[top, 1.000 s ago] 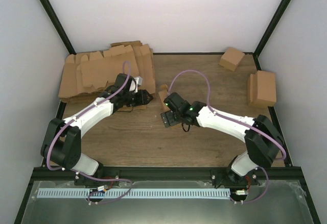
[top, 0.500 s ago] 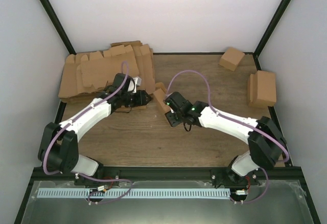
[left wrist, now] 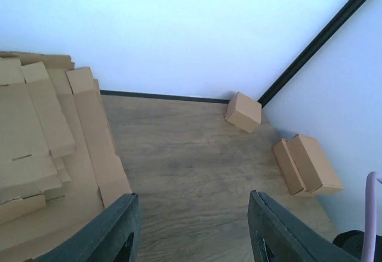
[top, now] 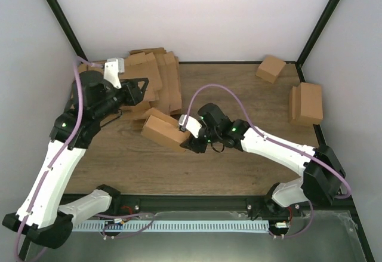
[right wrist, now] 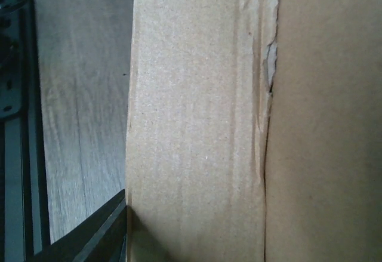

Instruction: Fold the paper box

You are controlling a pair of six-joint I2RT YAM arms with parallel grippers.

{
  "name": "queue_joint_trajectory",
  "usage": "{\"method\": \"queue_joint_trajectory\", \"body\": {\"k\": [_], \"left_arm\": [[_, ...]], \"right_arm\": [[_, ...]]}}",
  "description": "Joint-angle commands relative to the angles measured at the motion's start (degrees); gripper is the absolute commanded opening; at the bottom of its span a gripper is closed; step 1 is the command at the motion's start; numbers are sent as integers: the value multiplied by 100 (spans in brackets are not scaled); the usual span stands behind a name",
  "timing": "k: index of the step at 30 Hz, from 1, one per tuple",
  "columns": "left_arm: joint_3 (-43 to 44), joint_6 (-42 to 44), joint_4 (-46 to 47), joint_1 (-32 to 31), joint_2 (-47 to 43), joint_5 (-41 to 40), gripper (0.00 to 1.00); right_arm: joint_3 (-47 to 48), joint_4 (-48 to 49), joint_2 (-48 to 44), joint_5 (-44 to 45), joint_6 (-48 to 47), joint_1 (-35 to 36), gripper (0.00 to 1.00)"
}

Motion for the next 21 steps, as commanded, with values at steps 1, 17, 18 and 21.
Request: {"method": "queue_joint_trajectory", "body": {"k": [1,17,18,21], "left_arm": [[-48,193,-660,20,71,-332,52],[-690,141,-331,20,47,3,52],[-757,122,-296,24,39,31,52],[-939,65,-170,20,29,143,52]], "right_arm": [[141,-50,-29,-638,-1601,46,46],[525,-968,828,96,-3451,34,50],[510,-962,871,145,-3479,36,50],[500,-989,966,397,-3578,22,51]]}}
